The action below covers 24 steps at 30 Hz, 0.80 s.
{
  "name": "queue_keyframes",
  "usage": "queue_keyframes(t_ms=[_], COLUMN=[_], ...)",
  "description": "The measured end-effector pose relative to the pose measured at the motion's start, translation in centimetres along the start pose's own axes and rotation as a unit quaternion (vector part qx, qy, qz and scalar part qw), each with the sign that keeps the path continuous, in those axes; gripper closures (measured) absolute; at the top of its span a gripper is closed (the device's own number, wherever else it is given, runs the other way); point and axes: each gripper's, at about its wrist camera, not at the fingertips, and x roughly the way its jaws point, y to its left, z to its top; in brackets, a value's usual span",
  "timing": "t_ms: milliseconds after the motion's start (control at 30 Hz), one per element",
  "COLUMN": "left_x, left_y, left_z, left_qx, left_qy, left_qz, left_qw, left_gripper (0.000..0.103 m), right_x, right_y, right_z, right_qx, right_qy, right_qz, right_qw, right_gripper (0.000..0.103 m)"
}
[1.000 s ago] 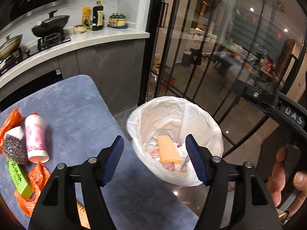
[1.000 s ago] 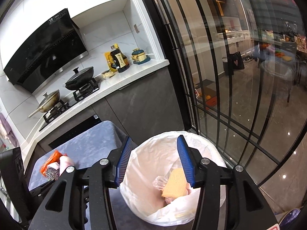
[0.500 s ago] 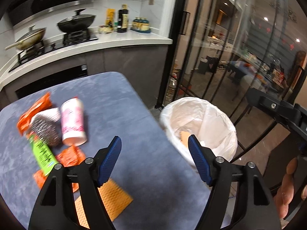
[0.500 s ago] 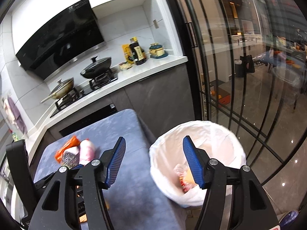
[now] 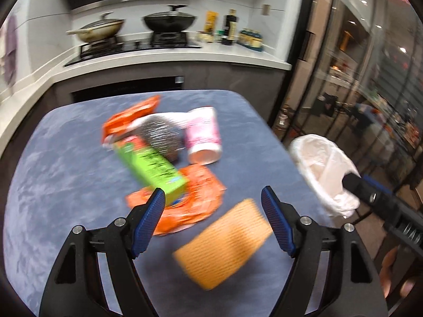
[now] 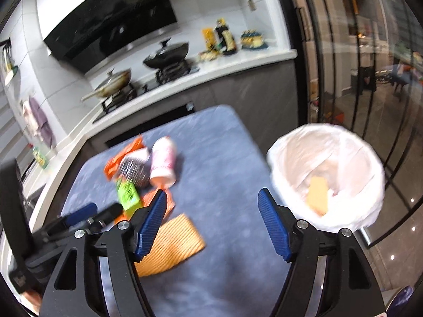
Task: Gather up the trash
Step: 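Move both open tools back over the table, then grasp the second orange foam net with the right tool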
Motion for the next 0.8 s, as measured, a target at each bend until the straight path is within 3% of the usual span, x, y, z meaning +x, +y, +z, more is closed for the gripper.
queue_keyframes(t_ms=[300,700,800], left_x=[-1.7,-2.0,-1.9], left_y=[6.7,10.8,11.1], left_z=[-2.6,-4.9,-5.1], left_qx=[-0.042,-0.077,-0.078], left_qy=[0.005,0.017,0.017], left_qz=[0.052,0.066,0.067], left_qw=[0.9977,0.9946,0.9946], left_gripper=[0.032,0.031,0.027], right_x=[3.9,8.0,8.8], right_y=[3.5,5.3,5.4], right_z=[-4.3,-8.4,-8.8], right_qx=[-0.001,0.01,0.019], right_qy=[0.061,0.128,0.138], right_qz=[0.012,0.015,0.02], right_qw=[0.998,0.992,0.99], right_gripper=[0.034,0.034,0.034])
